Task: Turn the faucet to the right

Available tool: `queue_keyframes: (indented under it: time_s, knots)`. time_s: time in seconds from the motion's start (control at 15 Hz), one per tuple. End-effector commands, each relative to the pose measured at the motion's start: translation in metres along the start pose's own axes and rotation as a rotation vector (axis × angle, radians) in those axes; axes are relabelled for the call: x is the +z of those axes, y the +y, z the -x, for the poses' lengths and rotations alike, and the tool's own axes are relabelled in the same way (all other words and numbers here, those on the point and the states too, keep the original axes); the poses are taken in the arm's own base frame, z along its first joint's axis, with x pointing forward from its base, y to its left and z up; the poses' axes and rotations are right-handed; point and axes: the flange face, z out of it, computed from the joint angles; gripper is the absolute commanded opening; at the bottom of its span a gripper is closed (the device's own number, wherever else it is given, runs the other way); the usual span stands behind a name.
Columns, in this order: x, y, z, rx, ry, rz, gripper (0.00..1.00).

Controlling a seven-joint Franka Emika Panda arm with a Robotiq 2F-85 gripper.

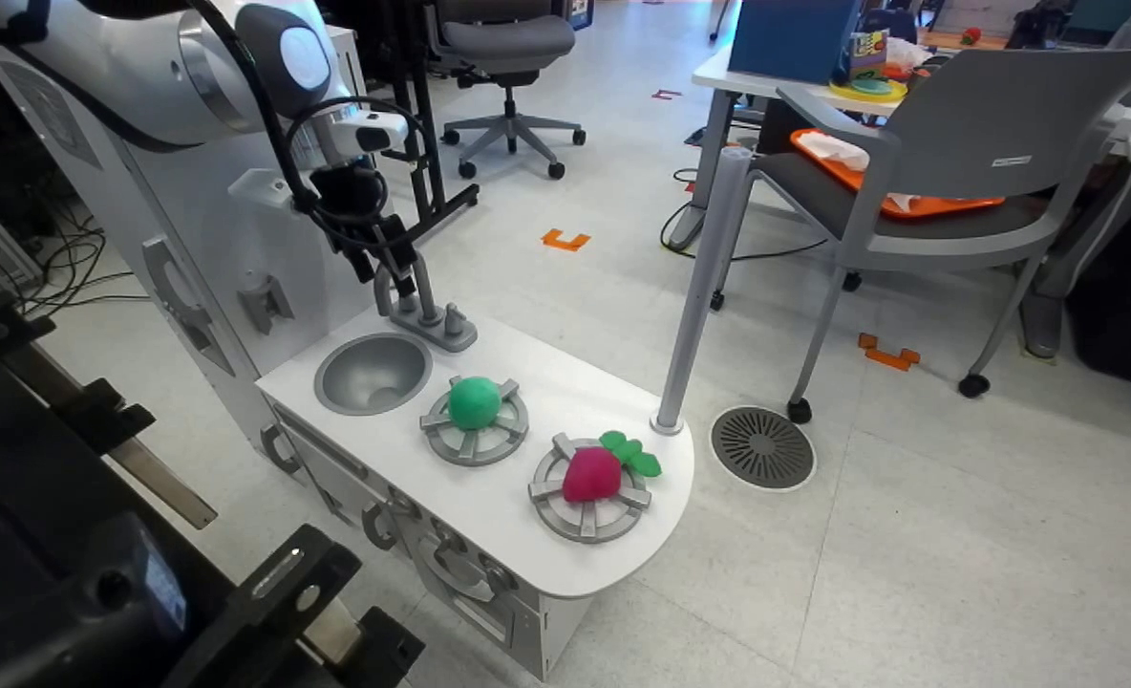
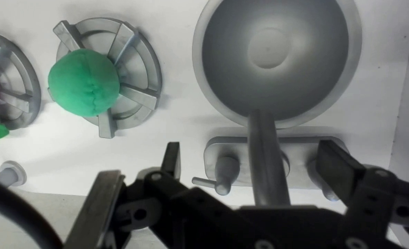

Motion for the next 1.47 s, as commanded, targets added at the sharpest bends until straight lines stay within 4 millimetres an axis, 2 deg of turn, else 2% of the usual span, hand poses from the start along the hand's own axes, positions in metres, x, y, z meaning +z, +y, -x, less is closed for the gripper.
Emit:
queue_keyframes:
  time_s: [0.0, 0.2, 0.4, 0.53, 0.87, 1.13, 1.4]
  knots:
    - [0.0, 0.01, -0.006, 0.045, -0.032, 0.011, 1.0]
    - [0.012, 0.027, -0.003, 0.076, -0.099, 0.032, 1.0]
    - [0.021, 0.05, -0.008, 0.115, -0.123, 0.054, 1.0]
    - [0.026, 0.067, -0.015, 0.146, -0.113, 0.07, 1.0]
    - [0.022, 0.12, -0.046, 0.236, -0.053, 0.129, 1.0]
    - [0.008, 0.13, -0.054, 0.237, -0.124, 0.091, 1.0]
    - [-0.013, 0.131, -0.038, 0.082, -0.303, 0.062, 1.0]
